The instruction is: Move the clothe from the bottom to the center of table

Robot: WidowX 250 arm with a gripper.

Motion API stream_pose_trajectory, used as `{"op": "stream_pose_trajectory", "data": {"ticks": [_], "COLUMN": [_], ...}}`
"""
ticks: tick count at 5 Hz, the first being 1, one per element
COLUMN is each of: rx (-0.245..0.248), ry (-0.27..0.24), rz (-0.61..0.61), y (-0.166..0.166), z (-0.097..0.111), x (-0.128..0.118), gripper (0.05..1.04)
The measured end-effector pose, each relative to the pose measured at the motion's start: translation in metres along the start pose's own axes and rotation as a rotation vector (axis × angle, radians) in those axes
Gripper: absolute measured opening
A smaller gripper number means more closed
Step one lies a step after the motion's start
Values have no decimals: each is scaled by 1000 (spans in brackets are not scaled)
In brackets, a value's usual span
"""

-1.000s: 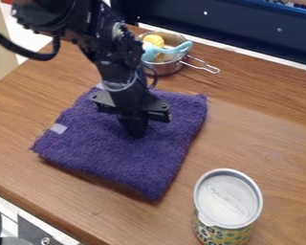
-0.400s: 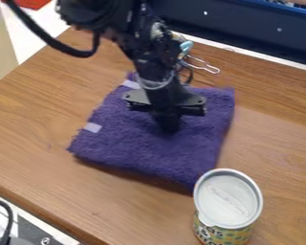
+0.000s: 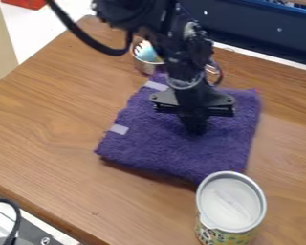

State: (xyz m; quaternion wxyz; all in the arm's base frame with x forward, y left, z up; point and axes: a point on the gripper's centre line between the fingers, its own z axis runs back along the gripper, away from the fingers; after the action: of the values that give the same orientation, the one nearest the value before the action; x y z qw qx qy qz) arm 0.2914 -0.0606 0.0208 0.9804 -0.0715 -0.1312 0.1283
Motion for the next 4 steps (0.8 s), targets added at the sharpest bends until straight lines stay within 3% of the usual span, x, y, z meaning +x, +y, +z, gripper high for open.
{"op": "stream_pose_trajectory", "data": {"ticks": [2, 4], "rx": [-36, -50], "ry": [19, -13], "rz": [8, -45], "y": [-34, -62], "z": [-7, -12], "x": [5, 10], "gripper": [52, 52]}}
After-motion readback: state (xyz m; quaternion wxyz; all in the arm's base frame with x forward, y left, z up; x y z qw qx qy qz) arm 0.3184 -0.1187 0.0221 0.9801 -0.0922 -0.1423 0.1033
